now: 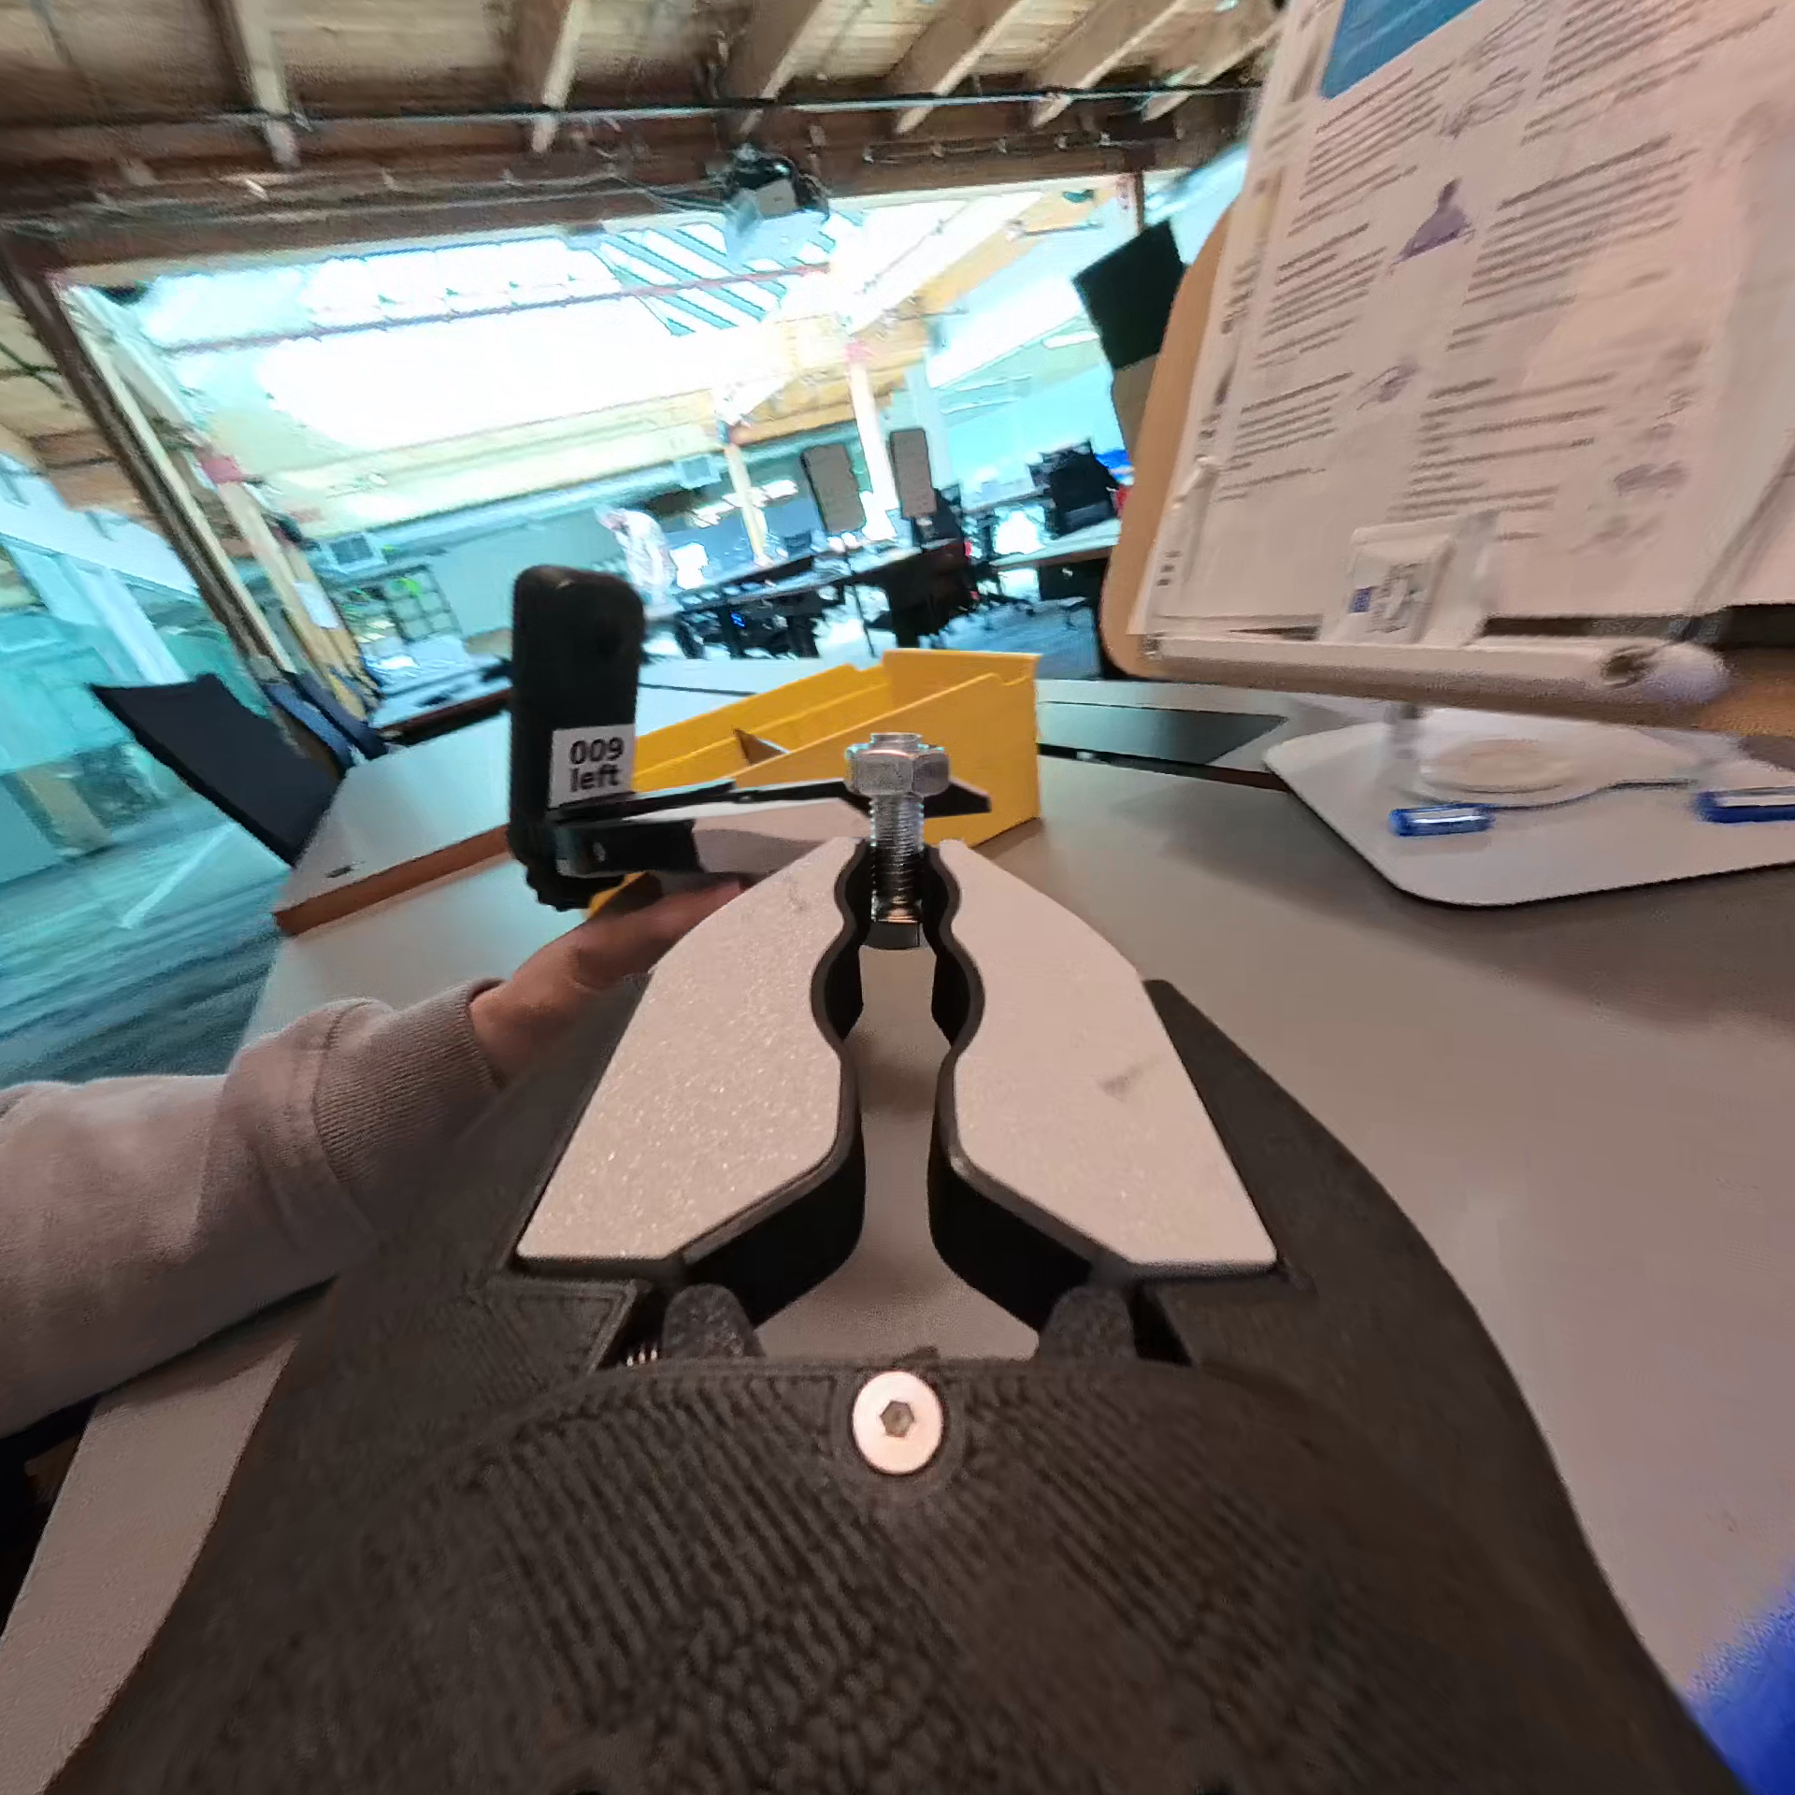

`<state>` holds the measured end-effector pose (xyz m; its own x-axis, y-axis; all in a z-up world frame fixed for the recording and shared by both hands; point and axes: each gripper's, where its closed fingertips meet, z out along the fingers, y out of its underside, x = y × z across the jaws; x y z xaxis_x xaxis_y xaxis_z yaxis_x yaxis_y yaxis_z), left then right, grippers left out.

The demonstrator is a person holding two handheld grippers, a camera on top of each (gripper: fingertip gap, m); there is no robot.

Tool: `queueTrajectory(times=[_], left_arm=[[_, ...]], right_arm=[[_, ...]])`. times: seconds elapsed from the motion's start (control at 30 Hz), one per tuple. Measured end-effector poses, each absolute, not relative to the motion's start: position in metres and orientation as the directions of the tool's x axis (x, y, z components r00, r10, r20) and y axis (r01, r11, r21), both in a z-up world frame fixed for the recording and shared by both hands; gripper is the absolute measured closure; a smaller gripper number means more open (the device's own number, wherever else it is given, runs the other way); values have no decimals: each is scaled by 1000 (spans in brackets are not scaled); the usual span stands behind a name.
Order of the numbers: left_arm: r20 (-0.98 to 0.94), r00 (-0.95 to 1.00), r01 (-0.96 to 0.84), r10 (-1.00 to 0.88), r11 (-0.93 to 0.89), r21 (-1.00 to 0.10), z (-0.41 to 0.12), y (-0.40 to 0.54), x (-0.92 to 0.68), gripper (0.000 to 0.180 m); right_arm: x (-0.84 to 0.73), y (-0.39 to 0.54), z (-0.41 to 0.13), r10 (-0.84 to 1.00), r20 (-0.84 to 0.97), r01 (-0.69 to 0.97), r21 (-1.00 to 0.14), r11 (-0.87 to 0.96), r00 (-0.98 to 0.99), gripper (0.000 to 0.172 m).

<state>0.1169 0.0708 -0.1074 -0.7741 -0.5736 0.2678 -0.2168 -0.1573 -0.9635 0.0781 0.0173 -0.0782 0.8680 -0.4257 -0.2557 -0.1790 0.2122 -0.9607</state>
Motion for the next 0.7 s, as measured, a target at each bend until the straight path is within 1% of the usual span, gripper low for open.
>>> queueTrajectory(times=[0.07,0.1,0.13,0.17,0.23,0.27,0.33,0.37,0.43,0.47,0.53,0.6,0.7], left_arm=[[258,-772,-213,-581,-146,-966,-109,72,117,123],[254,-771,-213,-583,-139,-967,-110,72,117,123],[252,-772,-215,-584,-133,-967,-111,71,117,123],[253,-772,-217,-582,-132,-967,-111,71,117,123],[261,-776,-220,-574,-142,-965,-109,71,117,123],[265,-776,-220,-572,-148,-964,-108,72,116,123],[268,-776,-217,-572,-156,-964,-106,73,117,123],[268,-776,-215,-571,-160,-963,-105,73,117,123],[269,-775,-215,-572,-161,-963,-104,74,116,123],[269,-776,-216,-571,-161,-963,-104,74,116,123],[268,-776,-217,-571,-158,-963,-106,73,116,124],[262,-777,-219,-572,-145,-965,-109,72,116,124],[262,-779,-231,-570,-127,-964,-114,70,117,124]], right_arm=[[86,-4,-68,-483,-229,-179,-973,147,845,162],[84,-12,-61,-460,-236,-206,-972,113,856,162],[90,-27,-56,-488,-234,-226,-971,76,841,162],[97,-46,-47,-546,-241,-244,-967,68,803,162],[88,-71,-10,-521,-254,-240,-966,95,815,163],[84,-83,2,-523,-245,-244,-967,71,816,162],[95,-111,14,-621,-132,-182,-983,-18,773,162],[103,-125,13,-663,-99,-187,-980,-63,742,162],[123,-155,1,-727,-58,-250,-955,-160,684,162],[136,-173,-14,-764,-31,-303,-927,-219,645,162],[159,-207,-54,-833,3,-451,-839,-303,554,162],[171,-233,-100,-874,30,-608,-707,-362,485,162],[173,-249,-154,-888,86,-738,-524,-425,451,162]])
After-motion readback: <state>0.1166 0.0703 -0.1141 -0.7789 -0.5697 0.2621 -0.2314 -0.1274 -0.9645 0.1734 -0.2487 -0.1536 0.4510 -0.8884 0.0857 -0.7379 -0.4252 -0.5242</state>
